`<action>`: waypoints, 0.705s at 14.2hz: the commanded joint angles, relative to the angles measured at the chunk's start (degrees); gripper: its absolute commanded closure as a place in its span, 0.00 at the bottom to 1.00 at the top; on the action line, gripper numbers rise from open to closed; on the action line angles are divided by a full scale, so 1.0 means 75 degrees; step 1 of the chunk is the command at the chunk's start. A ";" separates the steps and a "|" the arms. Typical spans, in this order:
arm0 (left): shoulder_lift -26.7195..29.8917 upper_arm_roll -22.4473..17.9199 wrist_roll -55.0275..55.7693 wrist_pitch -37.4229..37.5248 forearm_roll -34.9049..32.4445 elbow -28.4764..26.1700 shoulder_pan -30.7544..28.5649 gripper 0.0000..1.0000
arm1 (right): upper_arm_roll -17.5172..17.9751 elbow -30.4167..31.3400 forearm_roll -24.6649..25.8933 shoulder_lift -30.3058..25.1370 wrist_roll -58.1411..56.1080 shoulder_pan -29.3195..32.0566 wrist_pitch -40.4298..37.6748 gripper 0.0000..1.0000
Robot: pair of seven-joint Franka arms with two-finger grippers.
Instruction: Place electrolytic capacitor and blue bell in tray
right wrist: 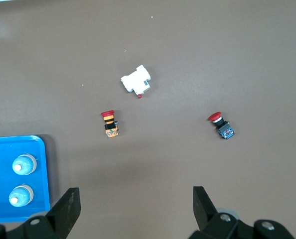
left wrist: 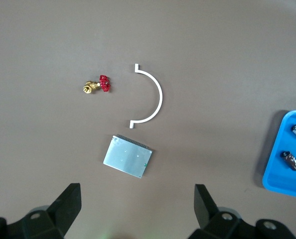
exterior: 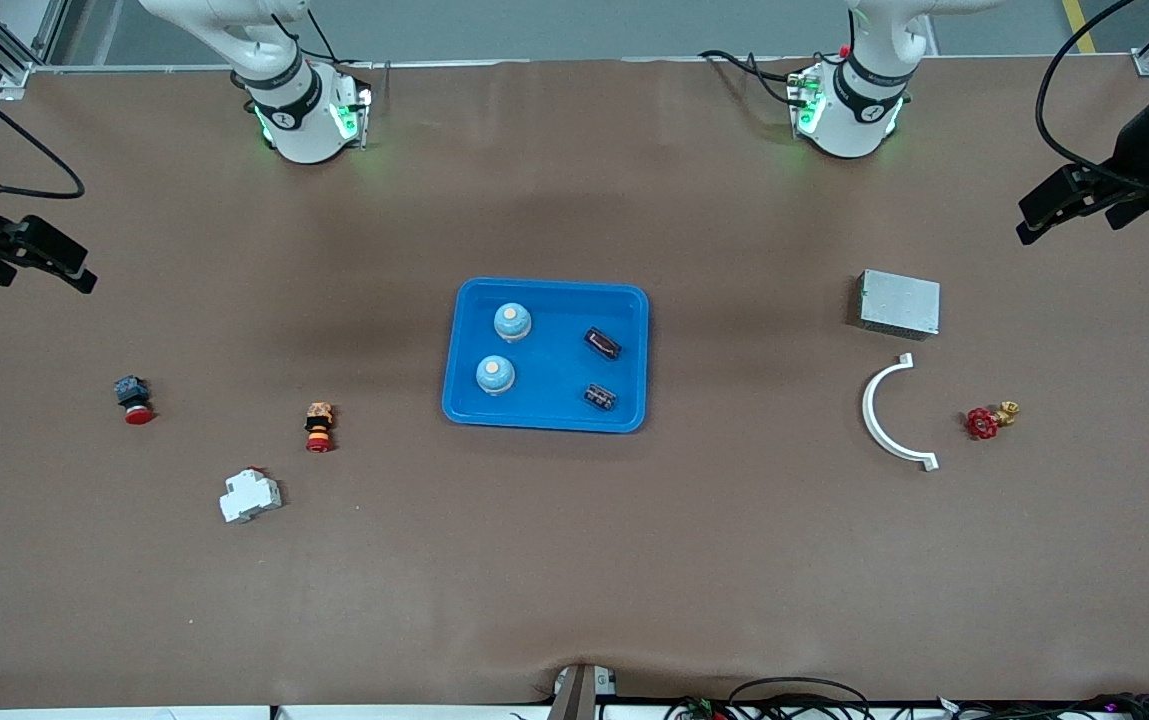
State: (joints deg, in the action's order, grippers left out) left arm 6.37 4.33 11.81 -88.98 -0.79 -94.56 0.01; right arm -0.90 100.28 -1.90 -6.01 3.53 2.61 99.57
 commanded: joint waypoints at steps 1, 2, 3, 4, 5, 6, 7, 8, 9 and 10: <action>-0.0006 -0.0003 -0.0449 0.0122 0.0129 0.0104 -0.0037 0.00 | 0.0073 -0.0397 0.0089 0.0122 -0.0037 0.0074 -0.0396 0.00; -0.0018 -0.0003 -0.0462 0.0122 0.0117 0.0104 -0.0049 0.00 | 0.0073 -0.0479 0.0089 0.0180 -0.0025 0.0062 -0.0502 0.00; -0.0029 -0.0003 -0.0462 0.0122 0.0117 0.0116 -0.0049 0.00 | 0.0073 -0.0515 0.0089 0.0180 -0.0025 0.0051 -0.0537 0.00; -0.0064 -0.0003 -0.0450 0.0122 0.0117 0.0116 -0.0049 0.00 | 0.0073 -0.0515 0.0089 0.0192 -0.0025 0.0051 -0.0538 0.00; -0.0065 0.0008 -0.0438 0.0122 0.0117 0.0104 -0.0037 0.00 | 0.0073 -0.0504 0.0078 0.0215 -0.0025 0.0062 -0.0538 0.00; -0.0053 0.0008 -0.0438 0.0122 0.0117 0.0116 -0.0025 0.00 | 0.0084 -0.0503 0.0078 0.0239 -0.0037 0.0062 -0.0538 0.00; -0.0065 0.0008 -0.0450 0.0122 0.0094 0.0139 -0.0025 0.00 | 0.0073 -0.0503 0.0078 0.0239 -0.0025 0.0062 -0.0538 0.00; -0.0088 0.0008 -0.0450 0.0122 0.0094 0.0209 -0.0014 0.00 | 0.0073 -0.0492 0.0078 0.0239 -0.0014 0.0074 -0.0549 0.00; -0.0135 0.0008 -0.0462 0.0122 0.0082 0.0244 0.0010 0.00 | 0.0073 -0.0492 0.0066 0.0239 -0.0025 0.0086 -0.0550 0.00; -0.0158 0.0008 -0.0450 0.0122 0.0070 0.0268 0.0033 0.00 | 0.0073 -0.0480 0.0066 0.0251 -0.0025 0.0086 -0.0550 0.00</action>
State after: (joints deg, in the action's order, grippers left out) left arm 6.16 4.34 9.71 -88.96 -0.79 -94.44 0.08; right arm -0.85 98.11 -1.87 -4.95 3.52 2.61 96.49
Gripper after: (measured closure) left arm 0.000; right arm 0.000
